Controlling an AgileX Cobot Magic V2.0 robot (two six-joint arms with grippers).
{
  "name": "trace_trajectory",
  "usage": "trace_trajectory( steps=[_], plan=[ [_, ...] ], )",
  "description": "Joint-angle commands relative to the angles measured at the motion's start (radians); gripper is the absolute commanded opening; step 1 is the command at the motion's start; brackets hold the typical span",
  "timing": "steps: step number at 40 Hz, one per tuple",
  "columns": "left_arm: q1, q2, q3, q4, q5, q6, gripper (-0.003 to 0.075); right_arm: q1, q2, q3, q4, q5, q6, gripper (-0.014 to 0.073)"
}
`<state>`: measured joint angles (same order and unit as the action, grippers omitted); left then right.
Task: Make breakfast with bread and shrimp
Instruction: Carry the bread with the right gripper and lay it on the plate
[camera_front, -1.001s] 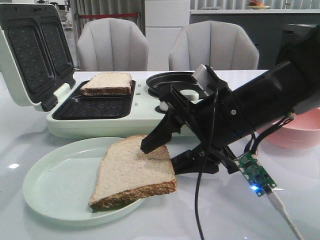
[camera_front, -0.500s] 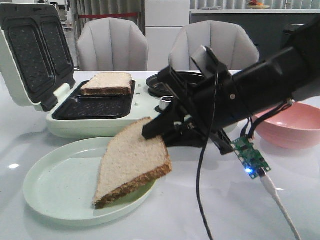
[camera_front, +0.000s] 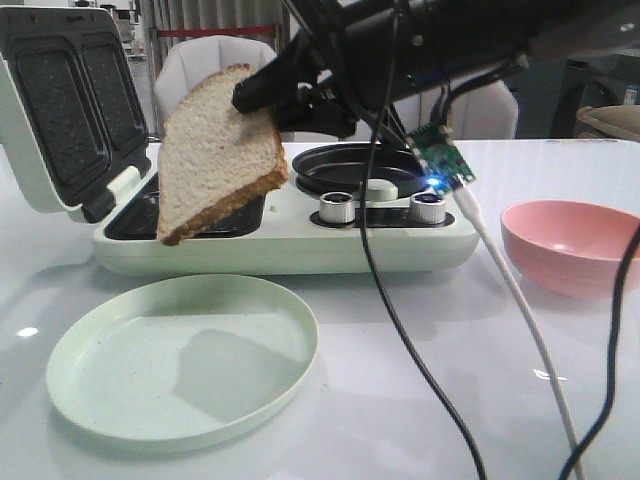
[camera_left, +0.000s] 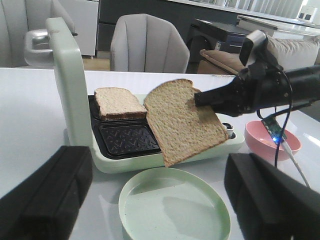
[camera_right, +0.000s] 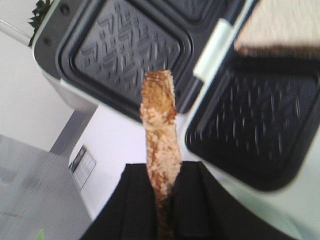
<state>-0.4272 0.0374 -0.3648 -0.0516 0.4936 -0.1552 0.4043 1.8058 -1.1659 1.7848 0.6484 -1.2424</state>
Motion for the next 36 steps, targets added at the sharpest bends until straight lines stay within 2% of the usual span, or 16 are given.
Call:
trace_trajectory(
  steps=[1,12,24,28,32,36],
  plan=[
    [-0.002,0.013,-0.025,-0.007,-0.076,-0.010,0.0603,0.022,-0.006,-0.113,0.111,-0.022,0.005,0.0160],
    [-0.002,0.013,-0.025,-0.007,-0.076,-0.010,0.0603,0.051,0.177,-0.324,0.111,-0.061,0.091,0.0164],
    [-0.002,0.013,-0.025,-0.007,-0.076,-0.010,0.0603,0.051,0.274,-0.367,0.111,-0.082,0.118,0.0181],
    [-0.002,0.013,-0.025,-0.007,-0.076,-0.010,0.0603,0.053,0.286,-0.367,0.111,-0.087,0.117,0.0275],
    [-0.002,0.013,-0.025,-0.007,-0.076,-0.010,0.0603,0.052,0.286,-0.367,0.111,-0.089,0.100,0.0464],
    [-0.002,0.013,-0.025,-0.007,-0.076,-0.010,0.0603,0.047,0.285,-0.367,0.110,-0.098,0.064,0.0593]
  ],
)
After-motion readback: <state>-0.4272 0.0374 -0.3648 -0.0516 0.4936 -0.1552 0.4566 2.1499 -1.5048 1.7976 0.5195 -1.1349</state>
